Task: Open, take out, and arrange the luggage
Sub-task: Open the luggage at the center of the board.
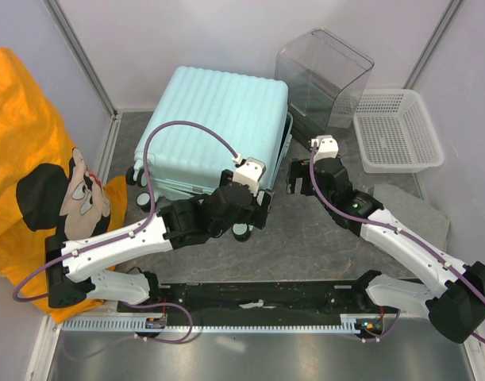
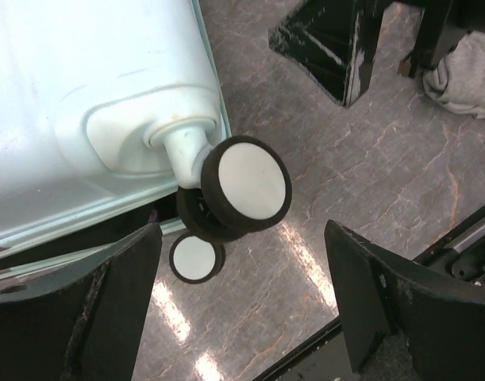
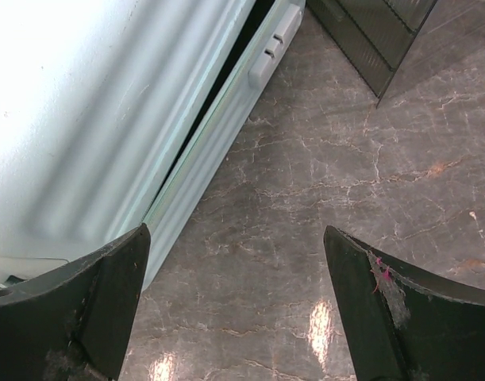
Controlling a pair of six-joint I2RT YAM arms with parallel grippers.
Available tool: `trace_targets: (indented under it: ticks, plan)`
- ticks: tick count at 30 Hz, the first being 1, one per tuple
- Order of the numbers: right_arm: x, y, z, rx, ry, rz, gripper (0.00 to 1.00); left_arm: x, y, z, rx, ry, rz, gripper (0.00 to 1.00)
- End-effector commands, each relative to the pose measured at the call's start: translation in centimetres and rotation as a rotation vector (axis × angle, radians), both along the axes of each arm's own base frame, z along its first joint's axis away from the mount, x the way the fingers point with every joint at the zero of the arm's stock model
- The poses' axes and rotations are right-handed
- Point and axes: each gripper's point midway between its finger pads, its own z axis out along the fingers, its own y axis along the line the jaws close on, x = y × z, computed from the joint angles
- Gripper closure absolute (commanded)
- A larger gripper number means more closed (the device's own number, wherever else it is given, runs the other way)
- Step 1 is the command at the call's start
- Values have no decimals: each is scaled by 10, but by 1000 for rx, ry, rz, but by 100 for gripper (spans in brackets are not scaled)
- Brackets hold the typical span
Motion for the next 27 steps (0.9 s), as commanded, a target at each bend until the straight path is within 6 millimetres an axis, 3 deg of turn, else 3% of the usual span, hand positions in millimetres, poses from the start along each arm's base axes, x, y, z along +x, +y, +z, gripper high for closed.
trace_targets:
  ticks: [1,7,18,27]
  plan:
    - [-1,2,5,41,-17,4,2,14,-13,22,-76,-59,3,9]
    - [-2,1,5,42,-19,6,2,28,-6,-10,-22,21,65,8]
    - [-2,4,-1,37,-8,15,2,35,-11,-27,-45,49,50,8]
    - [-2,2,-3,35,-7,8,2,35,-10,-47,-67,120,61,20]
